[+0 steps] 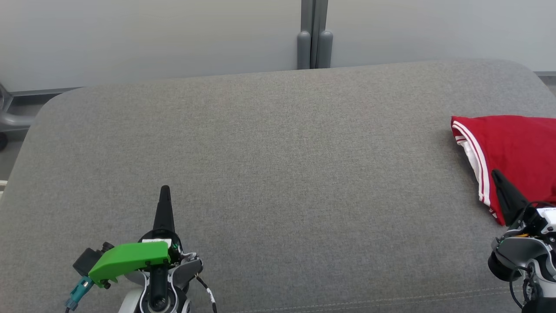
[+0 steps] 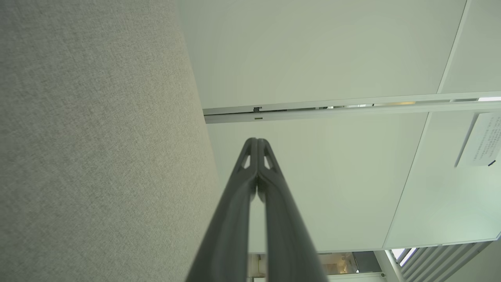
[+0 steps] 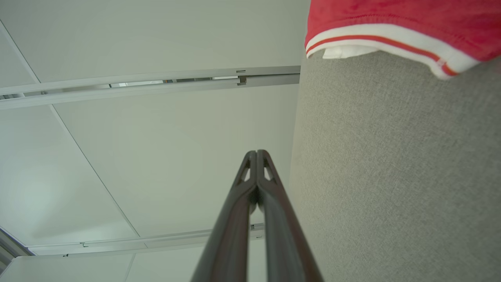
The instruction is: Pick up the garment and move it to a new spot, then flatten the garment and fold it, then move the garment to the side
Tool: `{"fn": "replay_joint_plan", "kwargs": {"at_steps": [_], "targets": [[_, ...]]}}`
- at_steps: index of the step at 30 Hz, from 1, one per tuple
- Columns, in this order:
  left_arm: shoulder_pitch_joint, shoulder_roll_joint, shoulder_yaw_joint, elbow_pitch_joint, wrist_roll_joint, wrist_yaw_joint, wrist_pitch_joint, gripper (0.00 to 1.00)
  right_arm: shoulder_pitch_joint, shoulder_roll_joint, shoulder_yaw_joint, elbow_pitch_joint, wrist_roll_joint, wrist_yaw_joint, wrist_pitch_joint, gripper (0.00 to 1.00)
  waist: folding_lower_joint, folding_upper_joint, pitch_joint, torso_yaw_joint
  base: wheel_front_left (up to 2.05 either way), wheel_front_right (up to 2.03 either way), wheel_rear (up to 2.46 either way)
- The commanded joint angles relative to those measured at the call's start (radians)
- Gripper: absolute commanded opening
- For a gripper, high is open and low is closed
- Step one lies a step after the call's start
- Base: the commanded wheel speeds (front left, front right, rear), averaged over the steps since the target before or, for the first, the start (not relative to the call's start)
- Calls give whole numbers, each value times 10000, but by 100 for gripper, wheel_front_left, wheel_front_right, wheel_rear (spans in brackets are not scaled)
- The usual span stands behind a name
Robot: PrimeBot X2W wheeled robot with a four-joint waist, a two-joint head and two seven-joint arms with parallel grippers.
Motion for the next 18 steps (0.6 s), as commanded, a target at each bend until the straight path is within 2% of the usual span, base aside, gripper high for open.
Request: {"fn": "replay_joint_plan", "kwargs": {"at_steps": [1,18], "targets": [[-206,-18,-14,51,-211,-74,-10,0,-101,-56,-74,68,148,4,87,0,0,0,3,1,0,0,0],[-170,-10,-16,44,-119,-72,-14,0,-124,-2,-117,50,42,4,127,0,0,0,3,1,0,0,0]]}}
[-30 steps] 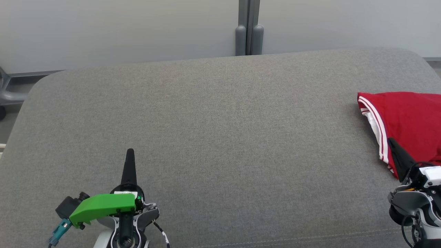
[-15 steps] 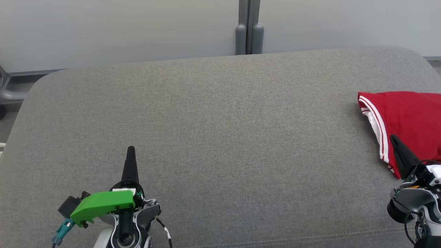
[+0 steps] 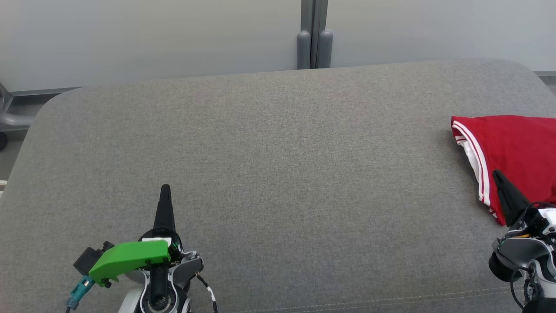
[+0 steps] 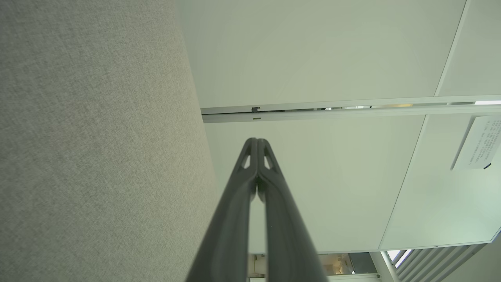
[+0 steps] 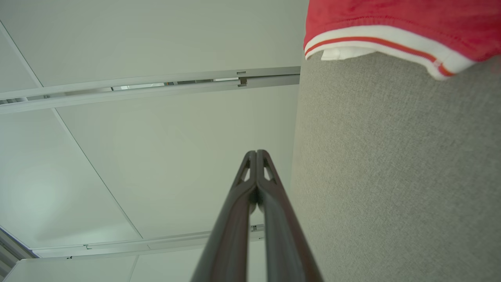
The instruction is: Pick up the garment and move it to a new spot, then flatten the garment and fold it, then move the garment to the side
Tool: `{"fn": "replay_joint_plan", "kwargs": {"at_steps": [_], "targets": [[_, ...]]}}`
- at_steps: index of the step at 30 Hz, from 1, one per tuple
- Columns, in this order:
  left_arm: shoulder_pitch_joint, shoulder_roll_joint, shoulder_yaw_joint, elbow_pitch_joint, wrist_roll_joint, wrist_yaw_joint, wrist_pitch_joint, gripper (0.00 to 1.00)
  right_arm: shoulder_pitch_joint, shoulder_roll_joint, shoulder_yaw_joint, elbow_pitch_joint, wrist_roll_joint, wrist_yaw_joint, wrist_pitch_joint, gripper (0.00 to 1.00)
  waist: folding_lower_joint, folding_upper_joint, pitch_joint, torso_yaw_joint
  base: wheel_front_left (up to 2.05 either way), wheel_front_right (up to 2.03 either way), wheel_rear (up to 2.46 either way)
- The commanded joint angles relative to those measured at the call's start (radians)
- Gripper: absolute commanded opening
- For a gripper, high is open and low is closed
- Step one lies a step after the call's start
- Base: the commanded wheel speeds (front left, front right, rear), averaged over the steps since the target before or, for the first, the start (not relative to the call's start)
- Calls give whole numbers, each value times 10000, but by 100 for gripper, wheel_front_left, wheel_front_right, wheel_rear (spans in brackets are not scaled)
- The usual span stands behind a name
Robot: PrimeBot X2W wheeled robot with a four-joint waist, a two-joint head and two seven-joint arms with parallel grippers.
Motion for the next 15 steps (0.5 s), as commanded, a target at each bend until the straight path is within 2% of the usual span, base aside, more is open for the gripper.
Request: {"fn": "replay_joint_plan", "kwargs": {"at_steps": [1,15], "targets": [[-116,6,-14,31,42,-59,-12,0,-120,-12,-14,10,-25,4,45,0,0,0,0,0,0,0,0],[-116,7,-14,29,41,-59,-14,0,-132,15,-57,11,-66,4,79,0,0,0,0,0,0,0,0]]}}
